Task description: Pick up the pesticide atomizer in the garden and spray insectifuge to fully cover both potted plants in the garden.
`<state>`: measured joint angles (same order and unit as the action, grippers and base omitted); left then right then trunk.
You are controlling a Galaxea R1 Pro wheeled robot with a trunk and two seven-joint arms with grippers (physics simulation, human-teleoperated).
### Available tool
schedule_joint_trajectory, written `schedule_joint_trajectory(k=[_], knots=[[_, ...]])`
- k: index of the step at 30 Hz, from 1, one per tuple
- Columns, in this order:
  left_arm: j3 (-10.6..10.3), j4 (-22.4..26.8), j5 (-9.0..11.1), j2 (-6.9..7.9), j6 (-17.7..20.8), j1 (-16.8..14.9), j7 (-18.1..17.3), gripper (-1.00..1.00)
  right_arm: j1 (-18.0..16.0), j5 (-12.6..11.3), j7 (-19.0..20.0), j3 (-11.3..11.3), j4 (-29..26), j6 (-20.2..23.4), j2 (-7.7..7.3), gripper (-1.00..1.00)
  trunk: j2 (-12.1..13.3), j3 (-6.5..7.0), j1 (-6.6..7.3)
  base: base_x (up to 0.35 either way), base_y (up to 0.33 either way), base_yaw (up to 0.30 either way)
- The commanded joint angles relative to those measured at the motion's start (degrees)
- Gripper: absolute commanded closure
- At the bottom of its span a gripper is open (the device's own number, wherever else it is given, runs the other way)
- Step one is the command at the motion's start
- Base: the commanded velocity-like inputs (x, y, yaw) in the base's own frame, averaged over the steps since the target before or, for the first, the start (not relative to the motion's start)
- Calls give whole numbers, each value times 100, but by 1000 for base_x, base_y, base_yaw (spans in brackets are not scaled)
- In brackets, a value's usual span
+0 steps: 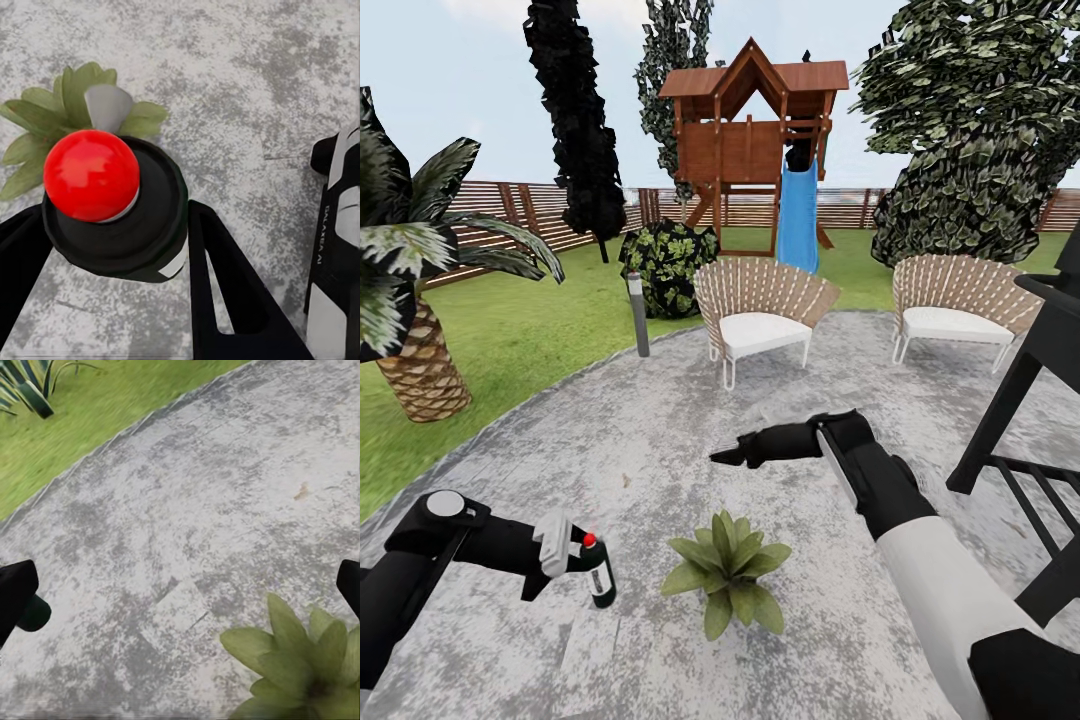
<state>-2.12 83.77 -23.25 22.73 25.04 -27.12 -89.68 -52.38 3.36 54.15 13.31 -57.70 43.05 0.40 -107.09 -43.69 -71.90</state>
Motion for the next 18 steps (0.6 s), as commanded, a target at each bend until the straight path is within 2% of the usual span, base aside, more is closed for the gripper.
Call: schedule_joint_trajectory(k=[1, 2, 11, 14, 15, 18], knots=[[-8, 2, -44, 6, 50, -8, -32, 100, -6, 35, 53, 57, -5, 29, 3, -100, -3, -6, 1, 0, 0, 0], [-11, -7, -53, 8, 30, -9, -32, 100, -7, 34, 65, 98, -4, 20, 3, 100, -3, -6, 1, 0, 0, 0], [-41, -52, -85, -1, -182, -13, -32, 100, -9, 30, 101, 191, -4, -14, 0, 100, -3, -6, 1, 0, 0, 0], [-56, -49, -152, -6, -184, -13, -32, 100, -9, 33, 326, 249, -12, -15, 12, 100, -3, -6, 1, 0, 0, 0], [-61, -48, -194, -11, -184, -13, -32, 100, -9, 33, 438, 354, -16, -15, 19, 100, -3, -6, 1, 0, 0, 0], [-93, -46, -297, -47, -184, -13, -32, 100, -9, 33, 628, 855, -20, -11, 59, 100, -3, -6, 1, 0, 0, 0]])
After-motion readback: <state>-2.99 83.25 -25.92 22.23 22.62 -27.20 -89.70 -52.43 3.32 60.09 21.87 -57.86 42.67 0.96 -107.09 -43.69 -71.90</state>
